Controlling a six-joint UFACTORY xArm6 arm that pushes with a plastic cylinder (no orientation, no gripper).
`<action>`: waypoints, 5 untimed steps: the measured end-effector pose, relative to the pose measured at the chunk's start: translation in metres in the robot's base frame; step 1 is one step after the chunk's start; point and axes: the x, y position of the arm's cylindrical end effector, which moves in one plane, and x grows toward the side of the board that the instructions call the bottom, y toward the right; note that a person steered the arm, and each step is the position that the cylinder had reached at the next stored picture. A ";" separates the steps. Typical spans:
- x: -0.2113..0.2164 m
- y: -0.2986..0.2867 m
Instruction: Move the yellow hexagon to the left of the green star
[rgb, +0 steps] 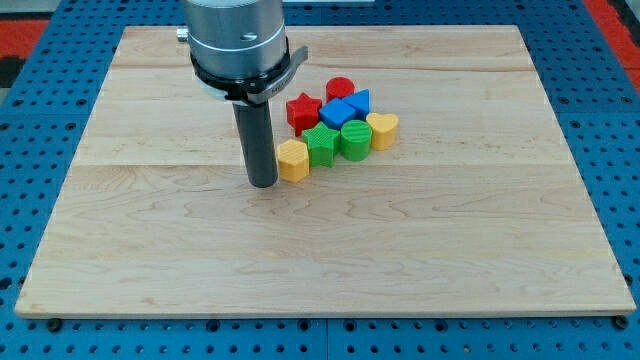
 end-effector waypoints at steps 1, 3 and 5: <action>-0.002 0.002; -0.034 0.002; -0.074 0.001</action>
